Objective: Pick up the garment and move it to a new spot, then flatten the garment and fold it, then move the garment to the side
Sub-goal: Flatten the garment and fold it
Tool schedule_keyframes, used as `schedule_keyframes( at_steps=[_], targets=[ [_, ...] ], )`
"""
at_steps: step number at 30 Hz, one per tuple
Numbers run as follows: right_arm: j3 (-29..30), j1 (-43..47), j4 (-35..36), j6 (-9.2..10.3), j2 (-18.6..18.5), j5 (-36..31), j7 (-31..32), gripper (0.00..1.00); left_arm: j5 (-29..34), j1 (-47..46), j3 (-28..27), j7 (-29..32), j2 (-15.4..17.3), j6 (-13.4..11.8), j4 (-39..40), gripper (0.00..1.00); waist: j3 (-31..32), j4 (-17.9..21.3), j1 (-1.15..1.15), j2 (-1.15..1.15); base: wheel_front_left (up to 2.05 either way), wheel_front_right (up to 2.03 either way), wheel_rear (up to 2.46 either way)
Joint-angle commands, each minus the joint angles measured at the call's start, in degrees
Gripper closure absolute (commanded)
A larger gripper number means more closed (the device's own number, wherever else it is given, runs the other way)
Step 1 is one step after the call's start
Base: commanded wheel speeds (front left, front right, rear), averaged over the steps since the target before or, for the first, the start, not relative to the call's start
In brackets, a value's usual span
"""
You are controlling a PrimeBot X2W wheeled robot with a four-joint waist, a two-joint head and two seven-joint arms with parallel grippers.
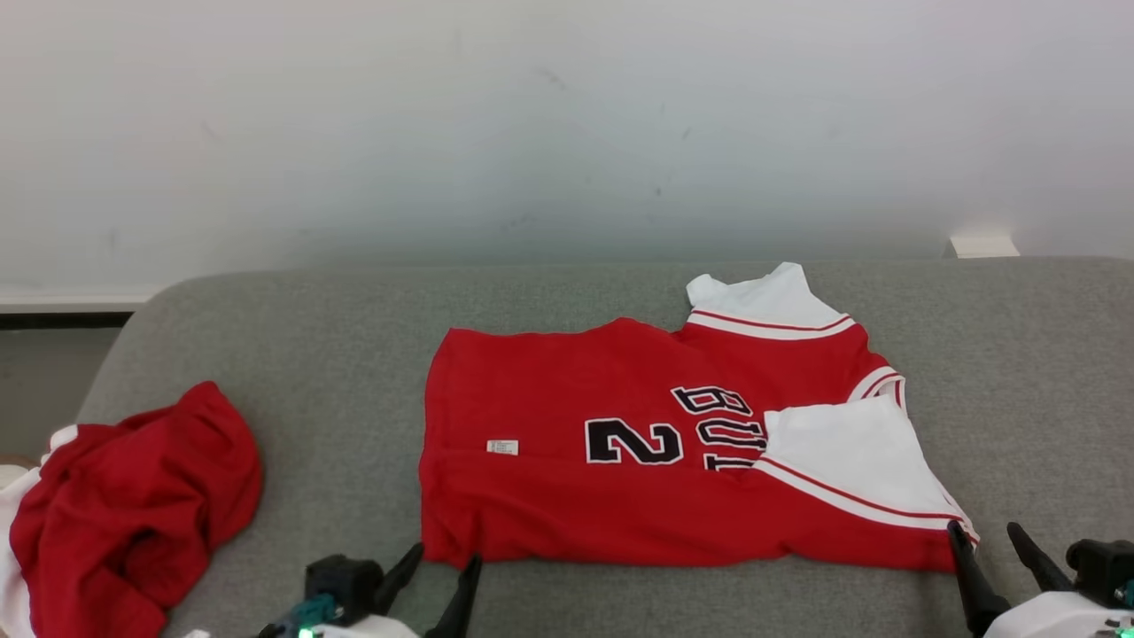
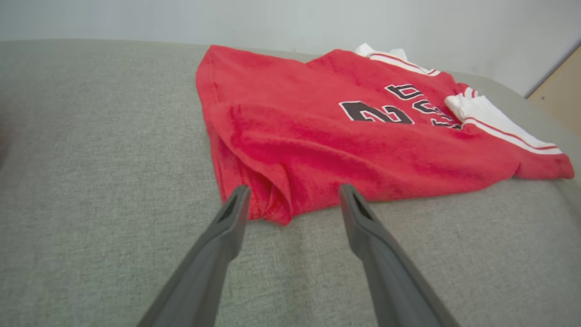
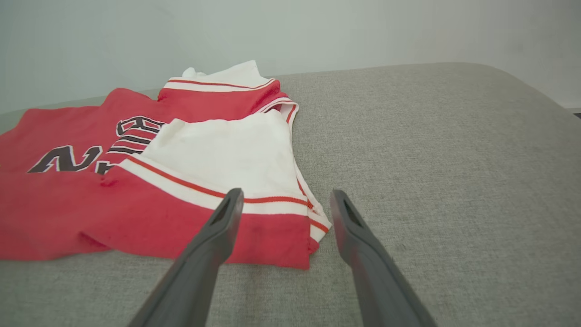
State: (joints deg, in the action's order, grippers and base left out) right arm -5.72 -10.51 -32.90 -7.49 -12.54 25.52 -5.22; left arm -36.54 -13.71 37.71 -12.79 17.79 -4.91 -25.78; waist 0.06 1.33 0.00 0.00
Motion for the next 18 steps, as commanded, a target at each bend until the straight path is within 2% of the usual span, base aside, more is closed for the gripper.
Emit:
schedule_keyframes(
  at_steps=[1, 11, 18],
  targets=[
    [0.2, -1.2, -1.2, 0.01, -0.5, 0.9, 0.4, 0.0, 0.5, -1.1, 0.3, 0.5, -0.3, 0.5, -1.3, 0.0, -0.5, -0.3, 0.0, 0.0, 0.0, 0.0, 0.0],
    [0.6, -6.7, -11.7, 0.01, 0.2, 1.1, 4.9, 0.0, 0.6, -7.9, 1.7, 2.5, -3.7, 2.2, -12.5, 0.0, -3.0, -0.2, 0.0, 0.0, 0.0, 0.0, 0.0],
    [-0.7, -9.0, -16.3, 0.01, 1.4, 1.7, 6.0, 0.0, 0.7, -9.5, 1.8, 2.5, -4.6, 1.2, -18.1, 0.0, -3.3, 0.5, 0.0, 0.0, 0.0, 0.0, 0.0]
  ],
)
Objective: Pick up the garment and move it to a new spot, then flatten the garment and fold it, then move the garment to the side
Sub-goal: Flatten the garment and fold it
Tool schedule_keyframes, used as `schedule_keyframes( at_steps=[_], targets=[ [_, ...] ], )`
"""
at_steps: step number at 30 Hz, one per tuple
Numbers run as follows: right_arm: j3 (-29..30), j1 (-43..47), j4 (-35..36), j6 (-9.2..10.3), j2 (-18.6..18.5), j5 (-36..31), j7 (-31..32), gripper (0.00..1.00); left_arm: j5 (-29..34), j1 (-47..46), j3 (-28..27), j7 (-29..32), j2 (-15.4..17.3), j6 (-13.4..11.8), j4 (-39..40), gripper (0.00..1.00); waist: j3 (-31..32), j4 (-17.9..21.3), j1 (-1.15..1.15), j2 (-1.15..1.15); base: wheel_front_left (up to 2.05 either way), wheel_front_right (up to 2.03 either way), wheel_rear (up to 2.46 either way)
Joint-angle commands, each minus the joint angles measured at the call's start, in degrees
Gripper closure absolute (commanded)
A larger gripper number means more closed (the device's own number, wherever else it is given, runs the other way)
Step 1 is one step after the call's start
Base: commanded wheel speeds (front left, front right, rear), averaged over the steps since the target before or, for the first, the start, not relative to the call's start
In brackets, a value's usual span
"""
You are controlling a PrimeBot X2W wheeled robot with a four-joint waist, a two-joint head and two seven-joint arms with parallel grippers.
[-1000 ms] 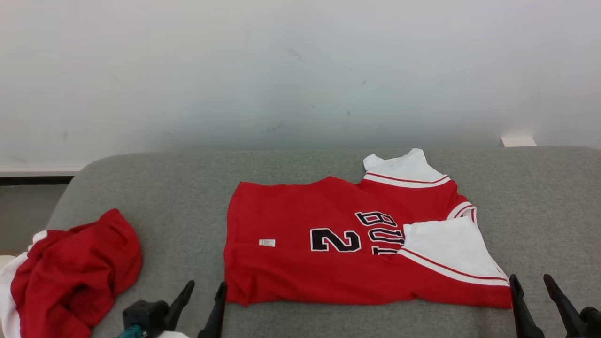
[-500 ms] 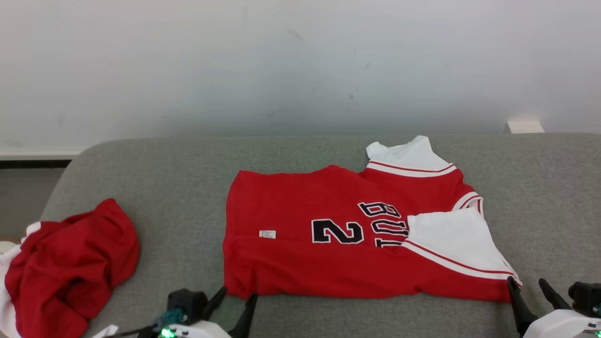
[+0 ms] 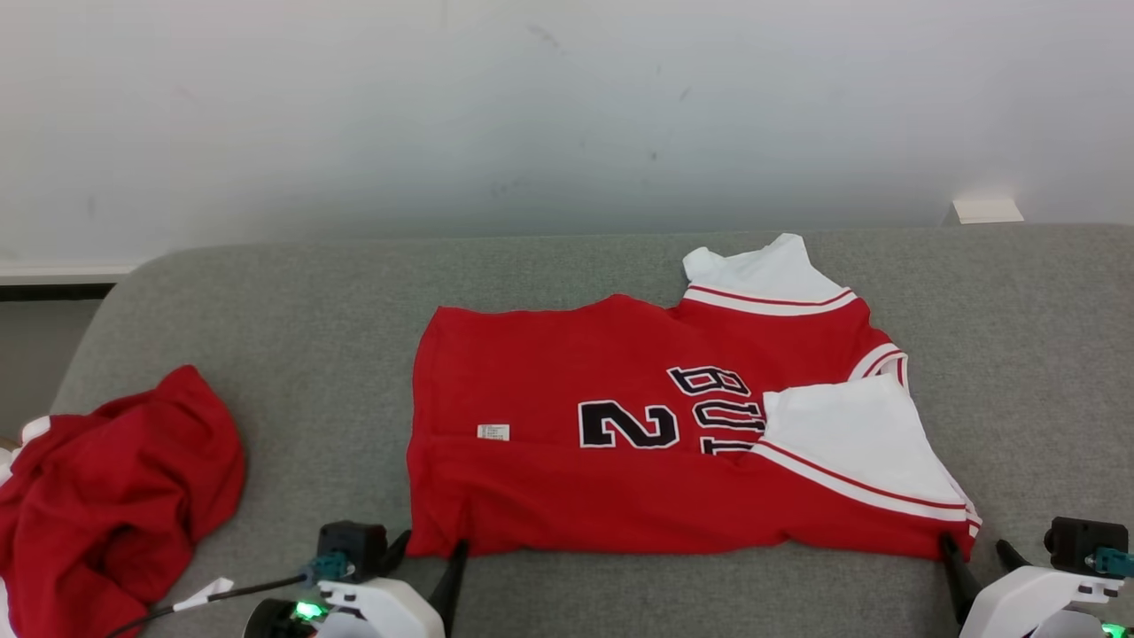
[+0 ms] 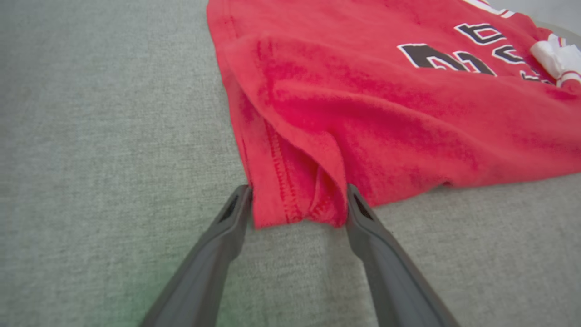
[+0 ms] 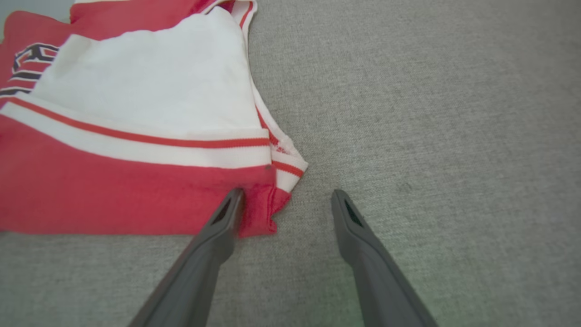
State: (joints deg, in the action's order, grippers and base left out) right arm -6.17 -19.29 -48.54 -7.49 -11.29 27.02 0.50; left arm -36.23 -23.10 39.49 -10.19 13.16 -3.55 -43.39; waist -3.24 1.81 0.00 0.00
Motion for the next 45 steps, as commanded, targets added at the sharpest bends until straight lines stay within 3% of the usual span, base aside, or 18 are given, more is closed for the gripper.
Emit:
schedule_keyframes(
  at_steps=[1, 3, 4, 5, 6, 7, 8, 9, 18, 23, 29, 38, 45],
  targets=[
    [-0.6, -0.4, -1.2, 0.0, 0.3, 0.4, 0.2, 0.0, 0.4, -0.2, 0.0, -0.1, 0.0, -0.5, -1.2, 0.0, 0.0, 0.1, 0.0, 0.0, 0.0, 0.0, 0.0],
    [-1.5, -0.8, -2.1, 0.0, 0.7, 1.3, 0.4, 0.0, 0.0, -0.6, -0.2, -0.2, -0.2, -0.6, -2.4, 0.0, 0.0, 0.2, 0.0, 0.0, 0.0, 0.0, 0.0],
    [-2.1, -0.9, -2.5, 0.0, 0.9, 1.8, 0.8, 0.24, -0.2, -0.7, -0.2, -0.1, -0.2, -0.4, -2.9, 0.0, 0.0, 0.2, 0.0, 0.0, 0.0, 0.0, 0.0],
    [-2.6, -0.9, -2.9, 0.0, 1.1, 2.4, 1.1, 0.32, -0.4, -0.8, -0.2, 0.1, -0.3, 0.0, -3.4, 0.0, 0.1, 0.1, 0.0, 0.0, 0.0, 0.0, 0.0],
    [-3.1, -1.0, -3.2, 0.0, 1.1, 2.9, 1.1, 0.65, -0.6, -0.9, -0.1, 0.3, -0.5, 0.3, -3.8, 0.22, 0.1, 0.1, 0.0, 0.0, 0.0, 0.0, 0.0],
    [-3.6, -1.0, -3.4, 0.0, 1.1, 3.4, 1.1, 0.94, -0.7, -1.0, 0.0, 0.2, -0.6, 0.5, -4.1, 0.53, 0.2, 0.0, 0.0, 0.0, 0.0, 0.0, 0.0],
    [-4.1, -1.1, -3.6, 0.0, 0.9, 3.7, 1.0, 1.0, -0.7, -1.1, 0.1, 0.0, -0.7, 0.9, -4.3, 0.85, 0.3, 0.0, 0.0, 0.0, 0.0, 0.0, 0.0],
    [-4.5, -1.2, -3.6, 0.0, 0.7, 4.2, 0.6, 1.0, -0.8, -1.2, 0.2, -0.2, -0.8, 1.1, -4.5, 1.0, 0.5, -0.1, 0.0, 0.0, 0.0, 0.0, 0.0],
    [-6.9, -0.9, -1.1, 0.0, -1.5, 10.2, -3.0, 1.0, -2.9, 0.7, -0.4, -1.8, 0.4, 4.0, -2.5, 1.0, 3.2, -0.1, 0.0, 0.0, 0.0, 0.0, 0.0],
    [-8.1, 1.3, 3.1, 0.0, -4.1, 15.1, -0.8, 1.0, -4.1, 3.0, -1.0, -0.1, 2.9, 5.0, 2.0, 1.0, 4.3, -0.5, 0.0, 0.0, 0.0, 0.0, 0.0],
    [-9.6, 7.3, 9.8, 0.01, -8.2, 20.4, 3.8, 1.0, -6.8, 7.9, -0.4, 6.2, 7.1, 6.1, 10.8, 1.0, 5.6, -1.2, 0.0, 0.0, 0.0, 0.0, 0.0],
    [-6.6, 19.3, 20.1, 0.07, -12.4, 24.7, 9.1, 1.0, -9.9, 18.2, -0.9, 13.1, 13.5, 1.5, 26.4, 1.0, 7.0, -1.6, 0.0, 0.0, 0.0, 0.0, 0.0],
    [-0.9, 27.1, 25.3, 0.08, -10.9, 23.1, 13.4, 1.0, -11.2, 24.3, -1.5, 15.5, 16.7, -2.6, 34.2, 1.0, 6.7, -1.4, 0.0, 0.0, 0.0, 0.0, 0.0]
  ],
)
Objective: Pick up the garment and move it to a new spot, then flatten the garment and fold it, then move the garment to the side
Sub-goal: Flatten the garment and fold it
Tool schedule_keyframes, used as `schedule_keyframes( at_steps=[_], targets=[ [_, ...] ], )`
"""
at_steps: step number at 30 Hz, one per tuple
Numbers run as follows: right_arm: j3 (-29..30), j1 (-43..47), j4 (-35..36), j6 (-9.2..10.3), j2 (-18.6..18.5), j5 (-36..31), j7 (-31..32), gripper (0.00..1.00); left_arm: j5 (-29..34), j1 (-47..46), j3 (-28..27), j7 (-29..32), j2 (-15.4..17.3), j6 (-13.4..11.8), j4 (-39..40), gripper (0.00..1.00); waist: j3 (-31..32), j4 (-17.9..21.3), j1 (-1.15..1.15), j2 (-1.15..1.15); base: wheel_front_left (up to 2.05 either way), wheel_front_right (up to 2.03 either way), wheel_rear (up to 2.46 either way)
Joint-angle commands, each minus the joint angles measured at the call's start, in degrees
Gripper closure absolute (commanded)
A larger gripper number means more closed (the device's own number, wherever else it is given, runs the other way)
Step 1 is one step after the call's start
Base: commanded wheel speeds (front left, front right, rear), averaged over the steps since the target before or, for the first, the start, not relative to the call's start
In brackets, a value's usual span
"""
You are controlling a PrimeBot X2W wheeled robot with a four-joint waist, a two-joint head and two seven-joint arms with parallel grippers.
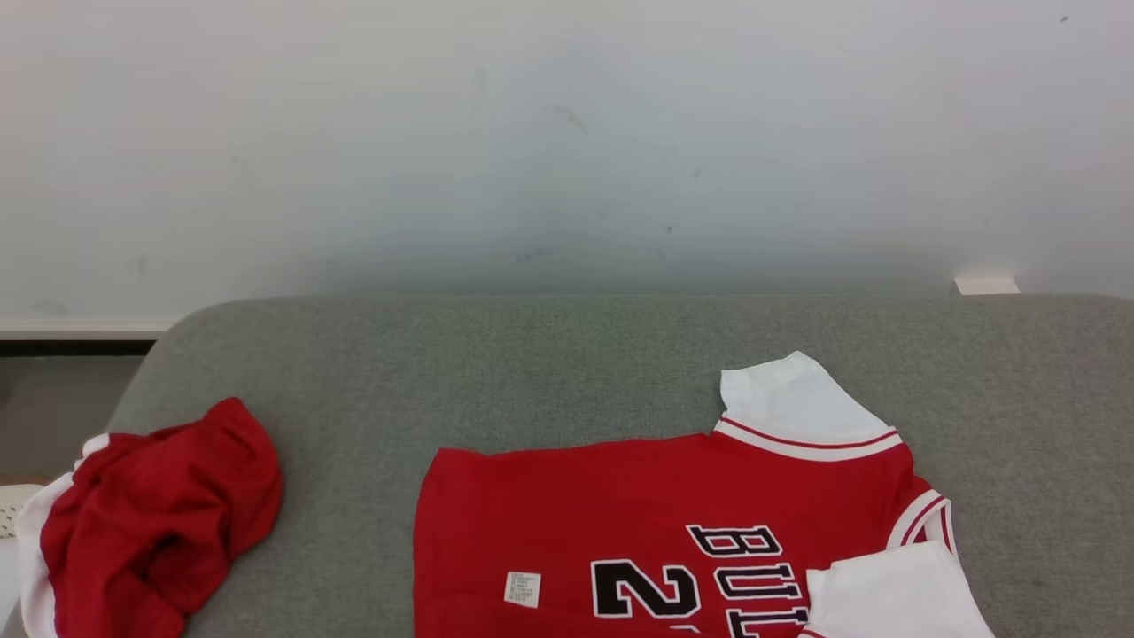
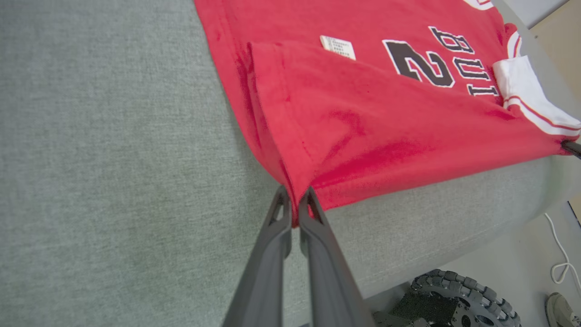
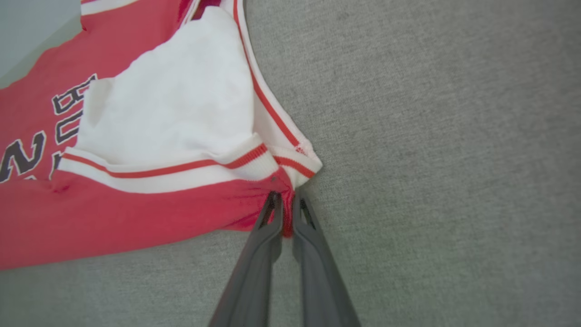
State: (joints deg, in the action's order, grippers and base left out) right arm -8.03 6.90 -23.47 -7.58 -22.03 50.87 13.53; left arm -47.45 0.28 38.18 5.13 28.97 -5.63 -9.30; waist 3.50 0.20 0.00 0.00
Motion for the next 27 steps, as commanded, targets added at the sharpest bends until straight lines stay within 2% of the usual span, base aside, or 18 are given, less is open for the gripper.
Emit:
schedule_keyframes(
  at_steps=[1, 2, 3, 7, 14, 17, 22, 27],
  targets=[
    [1.6, 1.3, 0.6, 0.17, 0.5, -1.3, 0.9, 0.88, 0.3, 1.2, -0.1, 0.3, 1.1, -1.0, 0.4, 0.98, -0.1, 0.4, 0.0, 0.0, 0.0, 0.0, 0.0],
    [2.2, 1.7, 0.8, 0.17, 1.2, -2.0, 1.6, 0.38, 0.7, 1.3, 0.1, 0.5, 1.1, -1.4, 0.6, 0.55, -0.1, 0.5, 0.0, 0.0, 0.0, 0.0, 0.0],
    [2.6, 1.9, 1.1, 0.16, 1.7, -2.9, 2.3, 0.0, 1.0, 1.5, 0.3, 0.7, 1.1, -1.7, 0.7, 0.0, 0.0, 0.8, 0.0, 0.0, 0.0, 0.0, 0.0],
    [4.9, 1.0, 3.3, 0.15, 3.8, -6.1, 3.6, 0.0, 1.0, 1.4, 0.3, 1.1, 1.4, -2.4, 1.1, 0.0, 0.1, 1.4, 0.0, 0.0, 0.0, 0.0, 0.0],
    [8.3, -2.9, 9.2, 0.15, 4.5, -11.5, 3.8, 0.0, 3.0, -2.5, -1.8, 0.4, 3.8, -4.3, 3.4, 0.0, -0.3, 2.0, 0.0, 0.0, 0.0, 0.0, 0.0],
    [8.3, -6.7, 11.3, 0.15, 5.2, -14.5, 2.3, 0.0, 3.2, -5.8, -2.6, 1.2, 3.5, -4.6, 3.4, 0.0, -1.4, 1.9, 0.0, 0.0, 0.0, 0.0, 0.0],
    [5.4, -16.2, 10.1, 0.15, 6.8, -17.4, 1.3, 0.0, 4.6, -14.0, -2.9, 2.3, 1.9, -3.5, 0.1, 0.0, -5.6, 1.5, 0.0, 0.0, 0.0, 0.0, 0.0],
    [3.2, -28.8, 4.9, 0.15, 9.2, -18.9, -0.6, 0.0, 5.7, -22.5, -2.5, 2.9, -0.4, -1.1, -3.9, 0.0, -12.0, 0.5, 0.0, 0.0, 0.0, 0.0, 0.0]
  ],
)
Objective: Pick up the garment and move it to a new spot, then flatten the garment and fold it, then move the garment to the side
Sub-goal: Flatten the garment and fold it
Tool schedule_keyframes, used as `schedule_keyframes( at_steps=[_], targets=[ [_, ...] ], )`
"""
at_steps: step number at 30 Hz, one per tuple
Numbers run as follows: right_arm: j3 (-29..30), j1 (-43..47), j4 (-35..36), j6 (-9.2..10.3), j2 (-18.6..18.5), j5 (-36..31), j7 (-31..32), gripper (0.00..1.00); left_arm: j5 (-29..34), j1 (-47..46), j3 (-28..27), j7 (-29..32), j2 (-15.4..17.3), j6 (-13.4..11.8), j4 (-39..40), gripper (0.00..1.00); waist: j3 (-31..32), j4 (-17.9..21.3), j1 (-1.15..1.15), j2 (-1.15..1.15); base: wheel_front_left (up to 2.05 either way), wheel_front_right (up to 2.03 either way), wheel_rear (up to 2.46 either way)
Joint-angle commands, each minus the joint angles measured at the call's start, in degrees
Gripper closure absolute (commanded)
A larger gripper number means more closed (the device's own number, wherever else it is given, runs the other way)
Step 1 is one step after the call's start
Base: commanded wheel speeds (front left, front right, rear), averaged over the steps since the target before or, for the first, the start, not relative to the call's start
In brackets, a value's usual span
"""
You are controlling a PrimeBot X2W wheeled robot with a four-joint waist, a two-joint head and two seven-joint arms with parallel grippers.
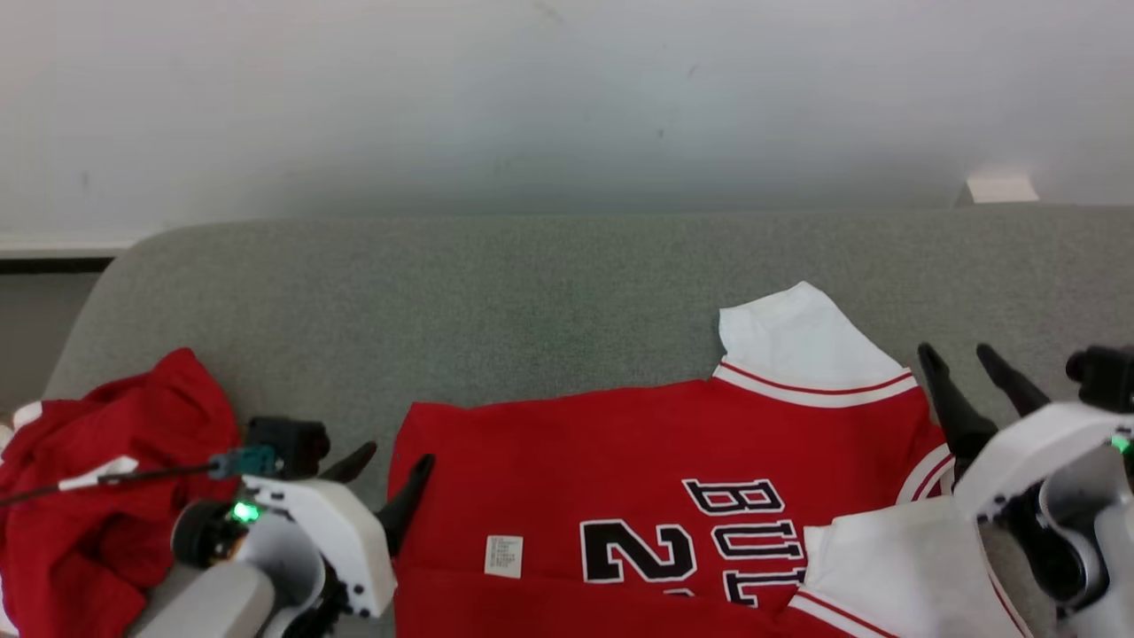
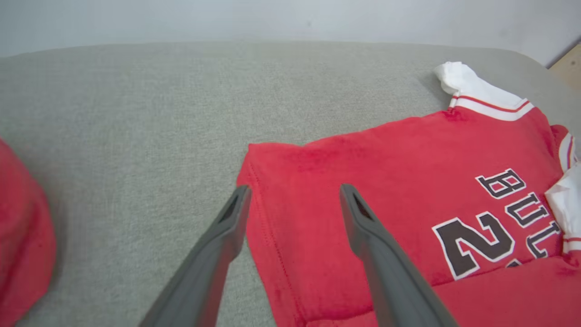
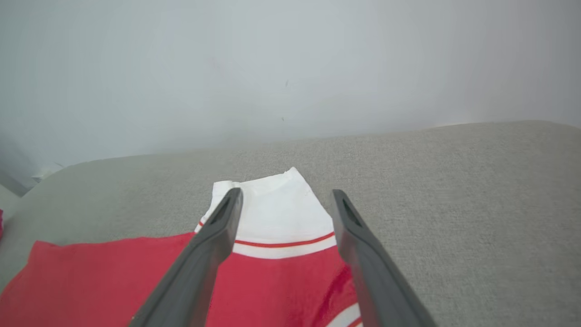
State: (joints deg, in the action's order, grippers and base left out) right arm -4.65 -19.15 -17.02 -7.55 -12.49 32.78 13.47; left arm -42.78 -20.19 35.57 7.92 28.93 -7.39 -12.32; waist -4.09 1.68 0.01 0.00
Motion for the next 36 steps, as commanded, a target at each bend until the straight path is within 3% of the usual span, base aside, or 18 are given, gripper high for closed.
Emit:
schedule_keyframes(
  at_steps=[1, 7, 16, 27, 29, 31, 32, 33, 34, 35, 36],
  targets=[
    [-0.9, -5.4, -3.2, 0.13, -0.5, -1.4, -1.0, 0.0, 1.3, -3.8, 0.4, 0.3, -0.8, 1.3, -1.8, 0.0, -5.5, -1.3, -0.01, 0.0, 0.0, 0.0, 0.0],
    [-3.3, -20.0, -14.5, 0.12, -1.7, -2.7, -0.1, 0.0, 2.6, -12.7, 1.8, 1.4, -3.1, 4.7, -6.4, 0.0, -12.8, -3.7, -0.01, 0.0, 0.0, 0.0, 0.0],
    [-9.4, -33.7, -27.4, 0.12, -4.3, -2.4, 3.9, 0.0, 4.0, -20.3, 4.3, 3.7, -6.1, 8.1, -11.6, 0.0, -18.4, -6.7, -0.01, 0.0, 0.0, 0.0, 0.0],
    [-16.2, -39.2, -36.8, 0.13, -6.0, 2.4, 11.4, 0.0, 3.3, -22.0, 6.0, 6.0, -7.2, 9.5, -11.6, 0.0, -19.4, -8.5, -0.01, 0.0, 0.0, 0.0, 0.0],
    [-17.7, -38.3, -37.8, 0.12, -5.6, 4.0, 13.9, 0.51, 3.2, -21.9, 6.3, 6.3, -7.2, 9.5, -11.2, 0.0, -19.4, -8.7, -0.01, 0.0, 0.0, 0.0, 0.0],
    [-19.1, -37.8, -37.4, 0.12, -5.5, 5.3, 14.8, 0.94, 3.0, -21.7, 6.3, 6.5, -7.0, 9.4, -10.8, 0.0, -19.3, -8.6, -0.01, 0.0, 0.0, 0.0, 0.0],
    [-19.7, -37.7, -36.8, 0.12, -5.7, 5.8, 14.5, 1.0, 2.9, -21.5, 6.4, 6.7, -6.9, 9.4, -10.8, 0.0, -19.1, -8.5, -0.01, 0.0, 0.0, 0.0, 0.0],
    [-20.3, -37.5, -36.3, 0.12, -6.0, 6.3, 13.8, 1.0, 2.8, -21.3, 6.4, 6.9, -6.7, 9.3, -10.8, 0.08, -18.9, -8.4, -0.01, 0.0, 0.0, 0.0, 0.0],
    [-20.9, -37.3, -36.0, 0.12, -6.3, 6.7, 13.3, 1.0, 2.7, -21.1, 6.5, 6.9, -6.7, 9.3, -10.8, 0.45, -18.7, -8.3, -0.01, 0.0, 0.0, 0.0, 0.0],
    [-21.4, -37.3, -35.6, 0.12, -6.7, 7.1, 12.4, 1.0, 2.3, -21.0, 6.3, 6.8, -6.8, 9.5, -10.8, 0.55, -18.6, -8.3, -0.01, 0.0, 0.0, 0.0, 0.0],
    [-21.9, -37.4, -35.1, 0.12, -7.0, 7.6, 11.0, 1.0, 2.1, -20.9, 6.1, 6.7, -6.8, 9.6, -11.1, 0.74, -18.4, -8.1, -0.01, 0.0, 0.0, 0.0, 0.0]
  ],
)
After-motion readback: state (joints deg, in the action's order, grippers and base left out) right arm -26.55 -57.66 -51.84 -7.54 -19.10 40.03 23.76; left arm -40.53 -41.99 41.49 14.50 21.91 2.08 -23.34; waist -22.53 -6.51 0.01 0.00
